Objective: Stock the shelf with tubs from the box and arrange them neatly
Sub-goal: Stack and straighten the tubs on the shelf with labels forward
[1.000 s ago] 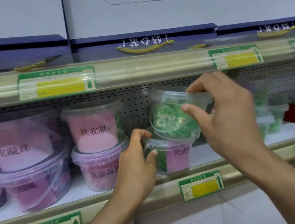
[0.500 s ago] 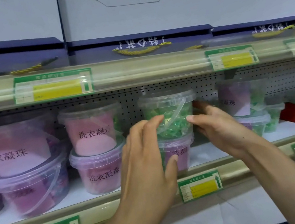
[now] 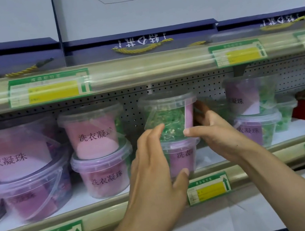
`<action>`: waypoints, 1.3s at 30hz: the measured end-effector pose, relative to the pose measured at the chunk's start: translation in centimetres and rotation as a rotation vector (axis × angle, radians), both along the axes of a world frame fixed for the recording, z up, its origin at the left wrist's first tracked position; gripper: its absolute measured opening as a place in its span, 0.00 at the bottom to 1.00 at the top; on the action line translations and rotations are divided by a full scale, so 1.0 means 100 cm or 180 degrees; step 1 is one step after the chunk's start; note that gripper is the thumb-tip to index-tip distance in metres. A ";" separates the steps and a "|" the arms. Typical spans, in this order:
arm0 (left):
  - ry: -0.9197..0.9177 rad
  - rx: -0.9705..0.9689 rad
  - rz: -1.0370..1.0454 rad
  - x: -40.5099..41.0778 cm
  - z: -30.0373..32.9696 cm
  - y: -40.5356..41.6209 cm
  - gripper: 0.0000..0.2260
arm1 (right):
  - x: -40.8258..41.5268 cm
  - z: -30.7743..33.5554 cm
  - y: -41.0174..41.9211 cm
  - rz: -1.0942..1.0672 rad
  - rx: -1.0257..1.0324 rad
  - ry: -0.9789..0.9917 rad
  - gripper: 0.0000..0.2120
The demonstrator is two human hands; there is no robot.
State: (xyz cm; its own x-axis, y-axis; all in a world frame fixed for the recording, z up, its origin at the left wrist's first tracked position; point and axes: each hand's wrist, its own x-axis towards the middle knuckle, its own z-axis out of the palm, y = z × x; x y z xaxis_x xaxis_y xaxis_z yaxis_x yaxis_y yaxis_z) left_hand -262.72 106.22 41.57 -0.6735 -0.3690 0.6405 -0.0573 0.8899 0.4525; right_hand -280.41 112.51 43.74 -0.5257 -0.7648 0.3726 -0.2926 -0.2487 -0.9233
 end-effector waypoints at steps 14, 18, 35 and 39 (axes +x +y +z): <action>-0.0292 0.0339 0.0007 -0.001 -0.005 -0.006 0.42 | 0.006 -0.011 -0.002 -0.0284 -0.0051 0.0136 0.54; -0.0439 0.0432 0.0075 -0.006 0.001 -0.011 0.42 | 0.009 -0.009 -0.009 -0.0406 -0.0226 0.0301 0.43; -0.0559 0.0821 -0.0376 -0.013 -0.009 -0.028 0.41 | 0.005 -0.017 0.013 -0.0417 -0.0057 0.0319 0.43; -0.0585 0.0875 -0.0582 -0.026 -0.007 -0.024 0.41 | -0.004 -0.014 0.024 -0.0462 -0.0183 0.0225 0.38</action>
State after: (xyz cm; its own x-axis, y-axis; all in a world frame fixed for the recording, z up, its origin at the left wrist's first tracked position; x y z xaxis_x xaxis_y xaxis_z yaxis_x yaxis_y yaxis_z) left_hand -265.32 103.78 40.82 -0.8387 -0.3733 0.3965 -0.0111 0.7396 0.6729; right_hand -280.82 114.92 42.33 -0.6000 -0.6590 0.4536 -0.3931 -0.2509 -0.8846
